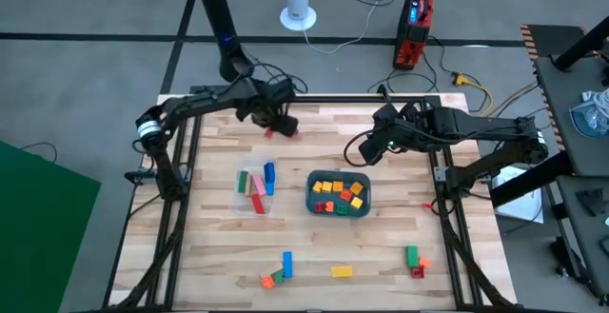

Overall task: Sort blocks by size
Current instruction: Put the orange rectangular block into the transparent bin

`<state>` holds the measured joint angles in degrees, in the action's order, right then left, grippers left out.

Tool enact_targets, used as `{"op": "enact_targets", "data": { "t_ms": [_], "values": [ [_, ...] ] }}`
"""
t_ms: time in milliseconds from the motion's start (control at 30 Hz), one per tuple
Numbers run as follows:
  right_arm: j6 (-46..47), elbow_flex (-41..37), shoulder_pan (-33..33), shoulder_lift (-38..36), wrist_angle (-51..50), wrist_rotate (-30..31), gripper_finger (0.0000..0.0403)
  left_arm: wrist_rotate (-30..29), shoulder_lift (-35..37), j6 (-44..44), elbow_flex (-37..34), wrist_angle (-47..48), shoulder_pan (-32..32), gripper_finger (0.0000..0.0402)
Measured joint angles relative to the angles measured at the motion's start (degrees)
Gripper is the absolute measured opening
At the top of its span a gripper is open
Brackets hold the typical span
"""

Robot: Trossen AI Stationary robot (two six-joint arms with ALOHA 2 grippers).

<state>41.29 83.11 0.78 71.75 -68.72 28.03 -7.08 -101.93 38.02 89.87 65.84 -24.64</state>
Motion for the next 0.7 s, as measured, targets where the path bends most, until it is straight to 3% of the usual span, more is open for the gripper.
{"op": "enact_targets", "data": {
  "t_ms": [200,300,500,700],
  "values": [
    [1.7,-0.2,-0.1,0.0,0.0,-1.1,0.0176,0.1,6.8,6.1,-0.9,10.0,9.1,0.0095],
    [1.7,-0.4,-0.4,0.4,0.0,-1.5,0.0181,0.0,11.4,12.1,-3.6,10.7,14.2,0.0095],
    [2.3,-0.9,-0.5,1.8,0.6,-4.1,0.0191,-1.5,18.2,22.4,-13.7,6.0,20.9,0.0095],
    [2.6,-1.1,-1.5,4.9,0.6,-5.6,0.02,-1.5,19.8,26.7,-23.8,-4.9,22.8,0.0095]
  ]
}}
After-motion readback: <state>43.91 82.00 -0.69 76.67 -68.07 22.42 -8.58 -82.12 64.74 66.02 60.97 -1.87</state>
